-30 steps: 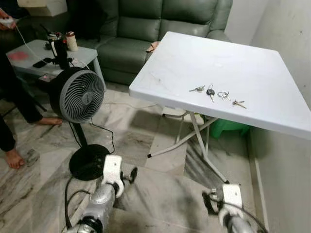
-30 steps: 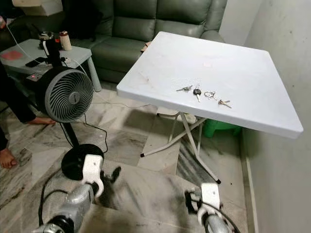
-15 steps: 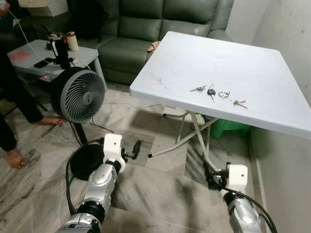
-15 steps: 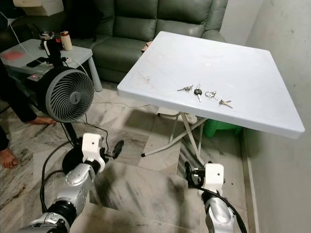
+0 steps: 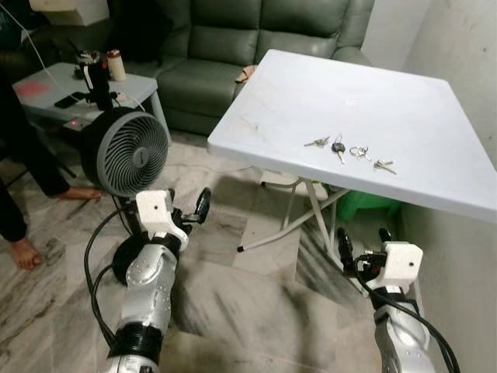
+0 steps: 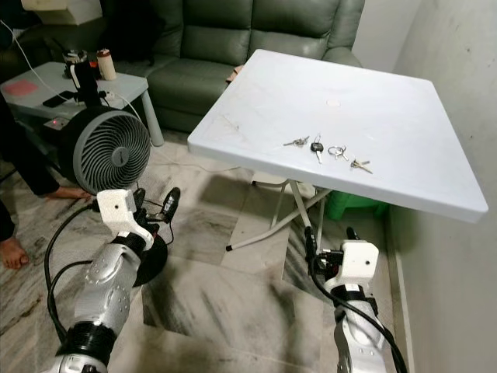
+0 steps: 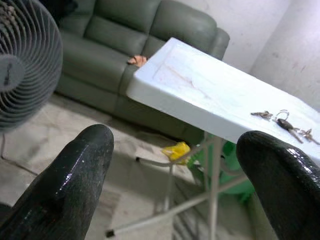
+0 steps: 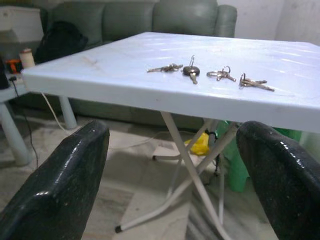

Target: Hang keys on a hook

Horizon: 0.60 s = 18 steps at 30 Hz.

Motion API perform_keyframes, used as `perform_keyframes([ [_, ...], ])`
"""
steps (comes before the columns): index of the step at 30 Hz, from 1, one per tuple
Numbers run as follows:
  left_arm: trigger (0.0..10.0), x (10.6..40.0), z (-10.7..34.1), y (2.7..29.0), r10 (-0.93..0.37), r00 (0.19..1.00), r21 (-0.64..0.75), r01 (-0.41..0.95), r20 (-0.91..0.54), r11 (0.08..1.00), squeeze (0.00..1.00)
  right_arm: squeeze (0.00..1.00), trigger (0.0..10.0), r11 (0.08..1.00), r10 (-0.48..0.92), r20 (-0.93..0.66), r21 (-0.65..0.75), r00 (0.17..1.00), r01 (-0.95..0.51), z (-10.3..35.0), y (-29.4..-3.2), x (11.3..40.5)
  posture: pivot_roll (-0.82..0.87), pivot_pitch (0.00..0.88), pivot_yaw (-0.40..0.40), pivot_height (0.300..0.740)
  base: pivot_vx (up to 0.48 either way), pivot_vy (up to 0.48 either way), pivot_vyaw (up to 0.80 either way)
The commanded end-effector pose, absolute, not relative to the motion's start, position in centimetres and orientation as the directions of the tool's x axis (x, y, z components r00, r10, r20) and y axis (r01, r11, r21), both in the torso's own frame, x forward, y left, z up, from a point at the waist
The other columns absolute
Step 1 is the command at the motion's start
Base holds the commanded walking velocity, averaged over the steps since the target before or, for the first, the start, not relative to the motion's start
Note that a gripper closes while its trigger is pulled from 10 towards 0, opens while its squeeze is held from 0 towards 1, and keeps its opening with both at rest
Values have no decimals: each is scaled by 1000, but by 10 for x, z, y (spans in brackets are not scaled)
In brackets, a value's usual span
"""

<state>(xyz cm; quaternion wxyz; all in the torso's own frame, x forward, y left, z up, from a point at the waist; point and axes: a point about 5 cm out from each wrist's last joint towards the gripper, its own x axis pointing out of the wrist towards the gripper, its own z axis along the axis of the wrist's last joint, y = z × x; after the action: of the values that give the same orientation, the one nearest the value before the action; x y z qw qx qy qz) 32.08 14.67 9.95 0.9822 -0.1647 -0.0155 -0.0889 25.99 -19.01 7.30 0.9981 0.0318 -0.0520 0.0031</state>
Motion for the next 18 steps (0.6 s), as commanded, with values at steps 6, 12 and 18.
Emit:
perform_keyframes([
  [6,10000,324,131,142,-210,967,-239,241,146,941,0,0,10000,995,-6,153,95,988,-8,94,-185,261,-2,26,-23,740,0,0,0],
  [12,10000,326,121,146,-271,960,-148,279,74,949,0,0,10000,998,-6,146,69,989,-4,100,-190,264,-4,36,-29,740,0,0,0],
  [18,10000,327,120,146,-293,955,-36,295,49,955,0,0,10000,999,20,132,29,991,-24,103,-188,267,-10,36,-27,740,148,0,0],
])
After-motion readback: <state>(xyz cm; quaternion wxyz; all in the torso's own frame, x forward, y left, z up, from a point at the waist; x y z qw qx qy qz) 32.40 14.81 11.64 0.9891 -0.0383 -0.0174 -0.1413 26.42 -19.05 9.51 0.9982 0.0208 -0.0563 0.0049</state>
